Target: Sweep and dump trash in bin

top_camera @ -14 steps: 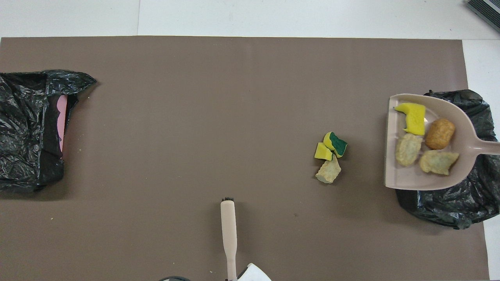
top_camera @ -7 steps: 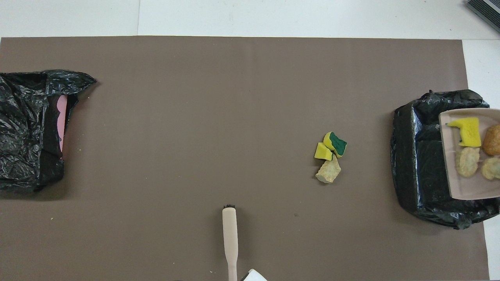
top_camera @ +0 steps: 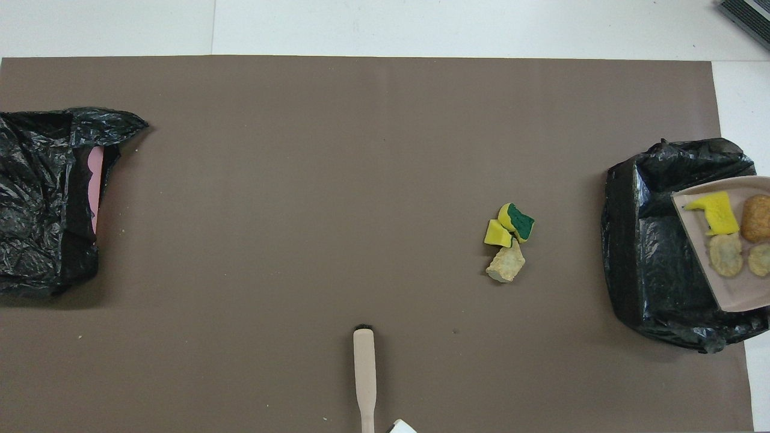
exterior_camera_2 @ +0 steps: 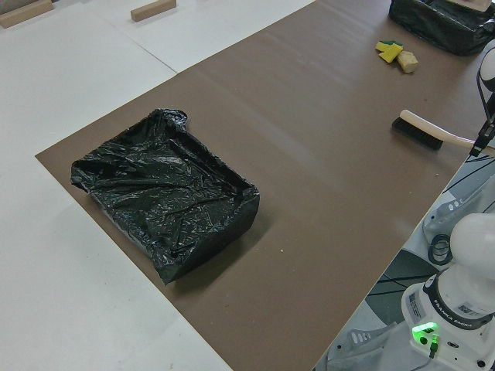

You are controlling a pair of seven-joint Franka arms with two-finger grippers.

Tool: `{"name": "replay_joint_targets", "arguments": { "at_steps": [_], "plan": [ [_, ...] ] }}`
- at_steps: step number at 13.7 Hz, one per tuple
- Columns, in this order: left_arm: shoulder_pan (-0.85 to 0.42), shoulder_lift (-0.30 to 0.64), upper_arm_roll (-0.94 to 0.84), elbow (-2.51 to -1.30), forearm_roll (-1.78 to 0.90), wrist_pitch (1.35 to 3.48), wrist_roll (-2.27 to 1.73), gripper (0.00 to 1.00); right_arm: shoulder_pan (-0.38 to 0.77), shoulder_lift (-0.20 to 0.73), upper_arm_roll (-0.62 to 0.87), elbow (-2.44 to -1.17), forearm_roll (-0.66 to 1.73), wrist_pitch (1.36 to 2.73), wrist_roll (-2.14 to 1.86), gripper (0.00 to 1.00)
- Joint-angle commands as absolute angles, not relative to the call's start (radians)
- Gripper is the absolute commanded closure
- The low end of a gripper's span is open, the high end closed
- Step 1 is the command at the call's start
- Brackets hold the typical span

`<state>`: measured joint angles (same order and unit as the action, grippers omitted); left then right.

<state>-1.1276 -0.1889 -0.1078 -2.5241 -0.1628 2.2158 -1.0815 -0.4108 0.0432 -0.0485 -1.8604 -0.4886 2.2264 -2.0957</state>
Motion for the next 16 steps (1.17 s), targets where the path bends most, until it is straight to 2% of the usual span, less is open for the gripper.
{"name": "replay_joint_targets", "arguments": {
  "at_steps": [1, 2, 3, 4, 5, 9, 14, 16],
  "plan": [
    [-1.147, -0.187, -0.094, -2.533, -0.176, 2.235, -1.080, 0.88, -0.416, 0.029, -0.048, -1.879, -0.514, 2.278, -2.207, 1.00],
    [-1.143, -0.184, -0.092, -2.530, -0.176, 2.237, -1.075, 0.74, -0.416, 0.028, -0.046, -1.893, -0.515, 2.311, -2.244, 1.00],
    [-1.141, -0.180, -0.089, -2.526, -0.176, 2.235, -1.075, 0.52, -0.416, 0.023, -0.048, -1.908, -0.515, 2.339, -2.267, 1.00],
    [-1.137, -0.179, -0.086, -2.519, -0.176, 2.230, -1.071, 0.24, -0.416, 0.018, -0.046, -1.916, -0.514, 2.351, -2.295, 1.00],
    [-1.106, -0.179, -0.084, -2.498, -0.176, 2.221, -1.065, 0.00, -0.417, 0.017, -0.046, -1.916, -0.514, 2.359, -2.319, 1.00],
    [-0.904, -0.173, -0.083, -2.321, -0.153, 2.111, -0.852, 0.00, -0.416, 0.000, -0.040, -1.916, -0.492, 2.359, -2.437, 1.00],
    [-0.677, -0.134, -0.081, -2.082, -0.049, 2.012, -0.580, 0.00, -0.414, -0.075, -0.040, -1.948, -0.451, 2.371, -2.470, 1.00],
    [-0.583, -0.097, -0.081, -1.949, -0.046, 1.892, -0.478, 0.00, -0.423, -0.110, -0.043, -2.015, -0.453, 2.457, -2.462, 1.00]
  ]
}}
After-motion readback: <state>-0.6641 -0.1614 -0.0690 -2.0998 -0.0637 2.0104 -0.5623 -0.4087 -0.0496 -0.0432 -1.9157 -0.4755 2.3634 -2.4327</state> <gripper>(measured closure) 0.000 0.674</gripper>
